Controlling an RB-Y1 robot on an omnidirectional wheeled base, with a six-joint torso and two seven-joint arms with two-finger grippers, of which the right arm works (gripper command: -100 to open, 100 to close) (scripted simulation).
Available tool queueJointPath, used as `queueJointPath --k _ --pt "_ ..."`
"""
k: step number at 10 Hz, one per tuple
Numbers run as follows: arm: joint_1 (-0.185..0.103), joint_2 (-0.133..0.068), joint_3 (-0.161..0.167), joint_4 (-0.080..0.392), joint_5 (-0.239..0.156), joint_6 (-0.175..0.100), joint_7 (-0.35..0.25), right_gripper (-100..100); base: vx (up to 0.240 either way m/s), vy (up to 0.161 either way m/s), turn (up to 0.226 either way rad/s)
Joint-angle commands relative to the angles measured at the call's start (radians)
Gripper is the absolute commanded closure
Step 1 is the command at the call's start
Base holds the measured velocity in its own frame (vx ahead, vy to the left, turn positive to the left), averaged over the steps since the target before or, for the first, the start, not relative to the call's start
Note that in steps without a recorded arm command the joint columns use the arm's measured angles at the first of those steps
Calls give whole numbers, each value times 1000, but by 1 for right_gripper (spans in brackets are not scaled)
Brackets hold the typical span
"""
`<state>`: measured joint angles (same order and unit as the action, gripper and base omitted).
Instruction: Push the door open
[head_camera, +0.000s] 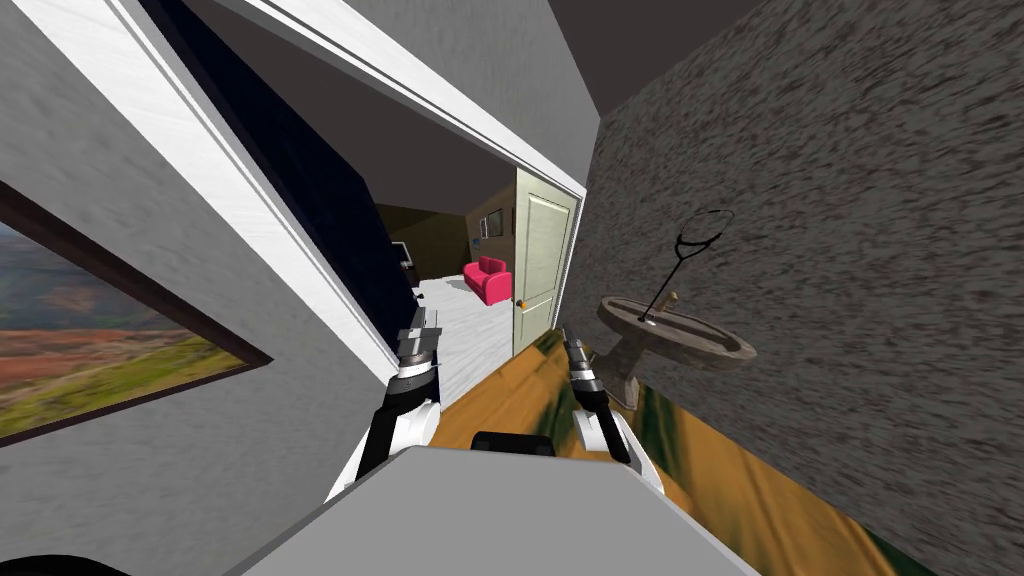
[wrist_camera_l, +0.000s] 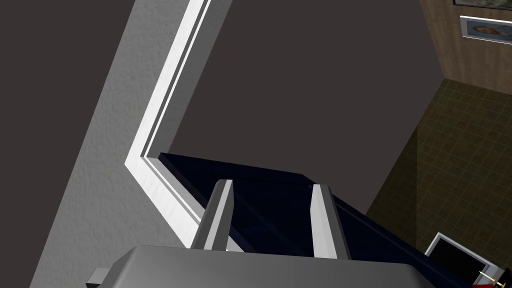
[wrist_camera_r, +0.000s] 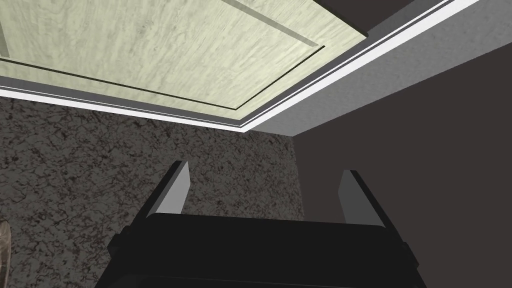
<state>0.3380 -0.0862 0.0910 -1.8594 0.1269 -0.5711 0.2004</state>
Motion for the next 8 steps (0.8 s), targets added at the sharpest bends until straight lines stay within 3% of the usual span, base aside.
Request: queueJointPath --k 1,8 --pt "-21 -4 0 49 11 -13 36 -100 97 -24 33" --pt "-101 -13 9 250 68 -69 193 -100 97 -41 38"
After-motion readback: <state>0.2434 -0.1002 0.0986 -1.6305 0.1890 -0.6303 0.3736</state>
